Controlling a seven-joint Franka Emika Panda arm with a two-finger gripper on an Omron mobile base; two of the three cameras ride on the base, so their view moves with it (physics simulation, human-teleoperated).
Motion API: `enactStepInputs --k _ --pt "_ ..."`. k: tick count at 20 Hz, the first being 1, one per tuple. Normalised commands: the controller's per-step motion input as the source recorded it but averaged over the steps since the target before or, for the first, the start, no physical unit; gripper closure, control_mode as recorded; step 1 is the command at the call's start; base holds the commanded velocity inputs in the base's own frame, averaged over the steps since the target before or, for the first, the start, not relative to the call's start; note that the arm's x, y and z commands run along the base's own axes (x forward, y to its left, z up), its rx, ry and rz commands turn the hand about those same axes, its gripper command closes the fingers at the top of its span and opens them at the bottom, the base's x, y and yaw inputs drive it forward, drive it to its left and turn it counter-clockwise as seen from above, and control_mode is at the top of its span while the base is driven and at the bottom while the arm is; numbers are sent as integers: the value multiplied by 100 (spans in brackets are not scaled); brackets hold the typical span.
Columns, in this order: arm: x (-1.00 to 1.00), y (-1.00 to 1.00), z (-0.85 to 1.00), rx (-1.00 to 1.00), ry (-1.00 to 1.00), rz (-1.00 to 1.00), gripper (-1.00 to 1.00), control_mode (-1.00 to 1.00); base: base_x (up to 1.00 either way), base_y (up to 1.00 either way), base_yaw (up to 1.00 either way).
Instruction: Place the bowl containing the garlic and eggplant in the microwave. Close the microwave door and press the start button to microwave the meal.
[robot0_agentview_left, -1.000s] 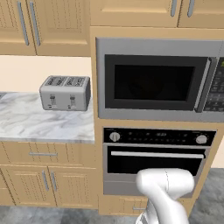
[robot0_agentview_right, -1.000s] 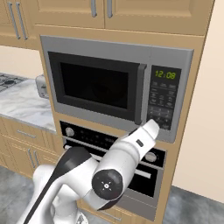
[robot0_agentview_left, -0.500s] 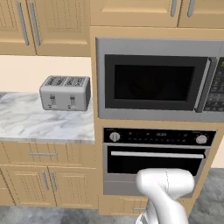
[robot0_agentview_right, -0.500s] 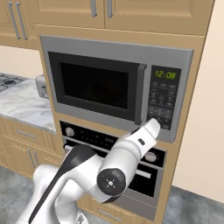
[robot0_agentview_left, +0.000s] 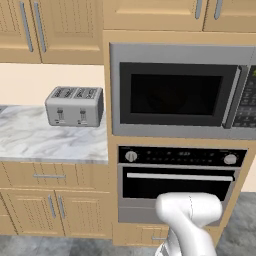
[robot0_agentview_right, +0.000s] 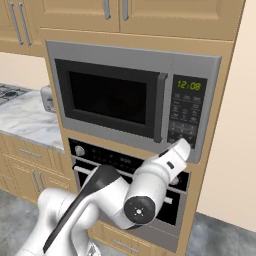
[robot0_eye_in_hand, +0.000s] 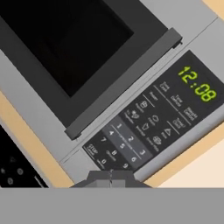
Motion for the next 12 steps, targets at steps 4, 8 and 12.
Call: enactStepInputs --k 4,8,12 --pt "22 0 -18 0 -1 0 100 -100 0 0 0" --pt "25 -1 -11 0 -2 0 100 -100 0 0 0" --pt "29 -10 -10 0 -1 0 100 -100 0 0 0"
